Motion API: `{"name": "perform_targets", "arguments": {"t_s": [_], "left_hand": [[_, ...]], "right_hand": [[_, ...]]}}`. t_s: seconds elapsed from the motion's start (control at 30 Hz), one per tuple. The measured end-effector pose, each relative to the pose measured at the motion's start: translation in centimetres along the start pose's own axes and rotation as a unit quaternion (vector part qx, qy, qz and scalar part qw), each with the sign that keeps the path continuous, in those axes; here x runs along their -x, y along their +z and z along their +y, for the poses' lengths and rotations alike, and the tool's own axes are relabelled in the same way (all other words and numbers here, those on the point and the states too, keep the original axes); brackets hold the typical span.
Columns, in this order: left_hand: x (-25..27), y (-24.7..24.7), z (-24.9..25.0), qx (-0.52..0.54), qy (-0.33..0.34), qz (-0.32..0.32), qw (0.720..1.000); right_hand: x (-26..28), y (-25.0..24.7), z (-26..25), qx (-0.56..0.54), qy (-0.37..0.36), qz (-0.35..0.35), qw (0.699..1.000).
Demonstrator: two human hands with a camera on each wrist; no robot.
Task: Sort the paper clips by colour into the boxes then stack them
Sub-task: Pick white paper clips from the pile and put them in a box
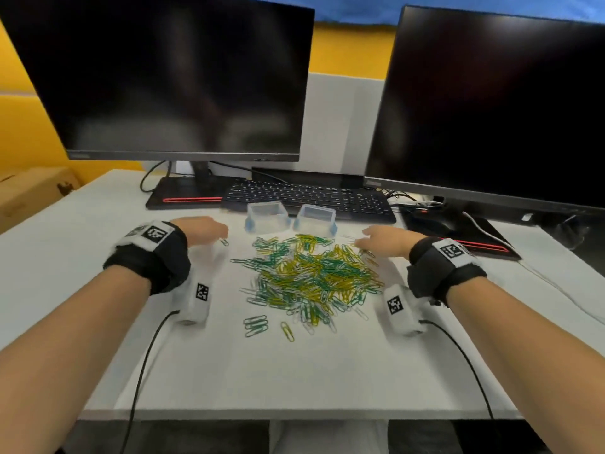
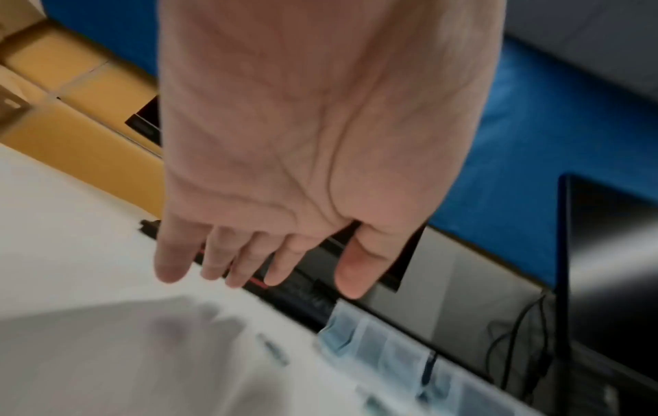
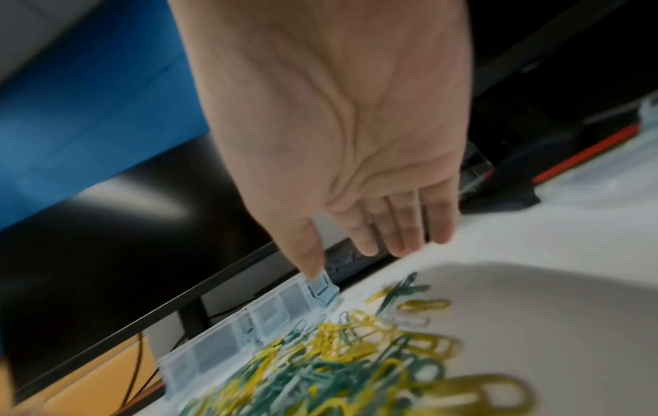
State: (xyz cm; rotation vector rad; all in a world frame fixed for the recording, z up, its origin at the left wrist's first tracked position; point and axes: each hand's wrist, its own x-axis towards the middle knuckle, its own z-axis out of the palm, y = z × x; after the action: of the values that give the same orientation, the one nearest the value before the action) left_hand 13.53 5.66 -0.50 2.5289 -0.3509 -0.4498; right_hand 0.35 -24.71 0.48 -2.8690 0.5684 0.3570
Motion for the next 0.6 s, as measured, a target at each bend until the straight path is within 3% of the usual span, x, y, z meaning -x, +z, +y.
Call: {"name": "perform_targets", "arguments": {"t_s": [0.13, 0.3, 0.47, 0.6], "left_hand": [[1.5, 2.1, 1.4, -0.022, 0.009, -0.098, 0.995], [2.3, 4.6, 4.5, -0.142, 0.051, -0.189, 0.970], [1.2, 3.9, 7.4, -0.141, 0.093, -0.114, 0.979], [-0.3, 5.4, 9.6, -0.165, 0.129, -0.128, 0.969]], "right_hand": [[-1.1, 0.7, -1.4, -0.085, -0.003, -0.064, 0.994], [-0.4, 0.3, -2.1, -0.017, -0.073, -0.109, 0.991], [-2.9, -2.4, -2.2, 0.012, -0.087, 0.023, 0.996], [-5.3, -1.2, -1.8, 0.074, -0.064, -0.010, 0.995]]}}
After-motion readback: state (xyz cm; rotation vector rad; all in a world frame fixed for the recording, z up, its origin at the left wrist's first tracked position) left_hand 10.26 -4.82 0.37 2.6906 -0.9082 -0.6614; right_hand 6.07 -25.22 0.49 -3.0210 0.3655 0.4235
